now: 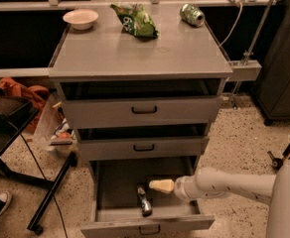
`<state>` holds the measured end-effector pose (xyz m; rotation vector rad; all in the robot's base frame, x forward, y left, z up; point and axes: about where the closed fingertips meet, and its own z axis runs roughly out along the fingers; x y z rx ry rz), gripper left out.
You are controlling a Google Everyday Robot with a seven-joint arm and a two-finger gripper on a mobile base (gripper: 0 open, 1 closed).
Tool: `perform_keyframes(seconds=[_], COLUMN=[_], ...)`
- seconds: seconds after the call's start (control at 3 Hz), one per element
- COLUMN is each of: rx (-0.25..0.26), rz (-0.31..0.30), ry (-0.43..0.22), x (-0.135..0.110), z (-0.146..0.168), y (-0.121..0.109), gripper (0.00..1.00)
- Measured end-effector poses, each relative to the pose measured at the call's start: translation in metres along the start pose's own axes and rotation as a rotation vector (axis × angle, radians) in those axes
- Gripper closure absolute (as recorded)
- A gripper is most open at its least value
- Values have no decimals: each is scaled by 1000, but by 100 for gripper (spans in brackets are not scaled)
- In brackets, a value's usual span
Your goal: Place redbull can into bottom drawer
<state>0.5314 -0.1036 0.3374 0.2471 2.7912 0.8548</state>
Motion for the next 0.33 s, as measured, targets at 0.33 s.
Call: perform_keyframes(seconds=[0.33], rx=[0], rz=[1], ry=[1], x=[1], z=[1], y=[0], gripper=[0])
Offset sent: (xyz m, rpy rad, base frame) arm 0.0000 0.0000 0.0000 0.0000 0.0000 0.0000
